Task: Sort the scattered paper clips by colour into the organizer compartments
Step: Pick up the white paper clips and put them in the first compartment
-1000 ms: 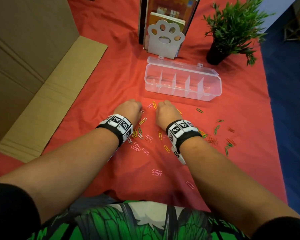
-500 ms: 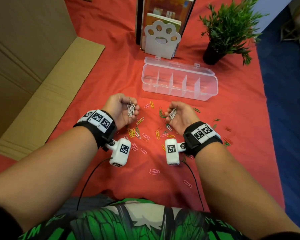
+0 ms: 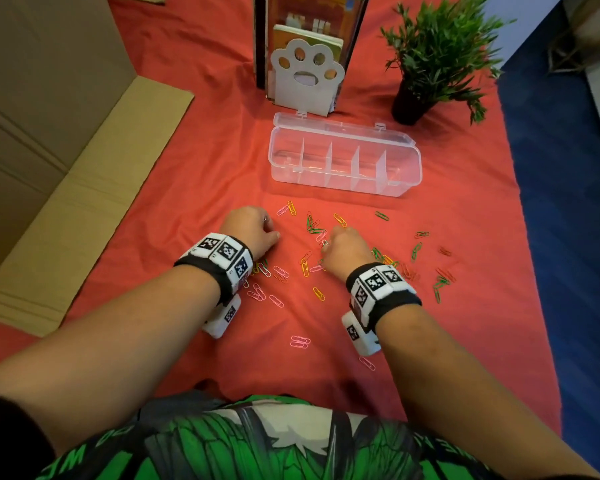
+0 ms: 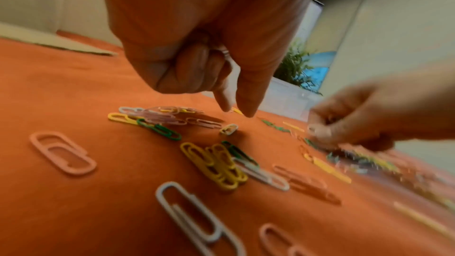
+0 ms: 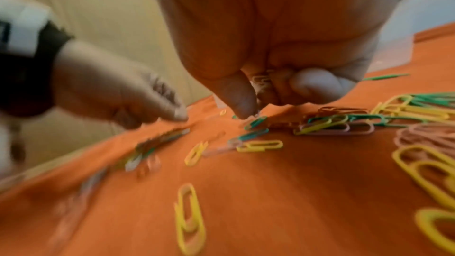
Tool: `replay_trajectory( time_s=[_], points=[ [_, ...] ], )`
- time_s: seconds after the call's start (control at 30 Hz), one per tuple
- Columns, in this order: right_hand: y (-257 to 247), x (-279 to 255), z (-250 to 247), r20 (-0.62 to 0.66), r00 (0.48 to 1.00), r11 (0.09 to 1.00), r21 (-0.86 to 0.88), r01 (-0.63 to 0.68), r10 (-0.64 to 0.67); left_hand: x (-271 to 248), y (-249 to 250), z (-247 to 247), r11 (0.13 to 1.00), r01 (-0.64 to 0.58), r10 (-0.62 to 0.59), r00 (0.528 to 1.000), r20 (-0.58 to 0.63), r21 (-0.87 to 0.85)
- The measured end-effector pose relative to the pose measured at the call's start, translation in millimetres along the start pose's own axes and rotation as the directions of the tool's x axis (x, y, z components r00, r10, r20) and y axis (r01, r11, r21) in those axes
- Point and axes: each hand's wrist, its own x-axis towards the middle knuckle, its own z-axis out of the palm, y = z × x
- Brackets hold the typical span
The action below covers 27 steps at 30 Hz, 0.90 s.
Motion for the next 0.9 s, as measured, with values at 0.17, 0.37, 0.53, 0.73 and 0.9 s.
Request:
replay_trajectory(
  time_s=[0.17, 0.37, 0.53, 0.73, 0.9],
  points=[
    [0.8, 3.9, -9.6, 0.06, 0.998, 0.909, 0.417, -0.012, -0.015, -0.5, 1.6, 3.4, 0.995, -0.031, 0.026, 0.998, 0.057, 0.094],
    [-8.3, 0.7, -12.6, 0.17, 0.982, 0.638, 0.766, -0.08, -0.081, 2.0, -8.2, -2.3, 0.996, -0.009, -0.001, 0.994, 0.108, 0.09],
    [-20.2, -2.7, -30.0, 0.338, 0.937, 0.083, 0.94, -0.331, -0.094, -4.8, -1.4, 3.0, 0.979, -0.101, 0.084, 0.992, 0.099, 0.179],
    [-22.3, 0.3, -55.2, 0.228, 0.971, 0.126, 0.968, -0.217, -0.077, 3.5, 11.8, -3.3, 0.964, 0.13, -0.098, 0.984, 0.147, -0.231],
    [-15.0, 10.0, -67.2, 0.107, 0.994, 0.262, 0.959, -0.109, 0.024, 19.1, 27.4, -42.4, 0.206, 0.496, -0.141, 0.868, 0.476, -0.844]
  ],
)
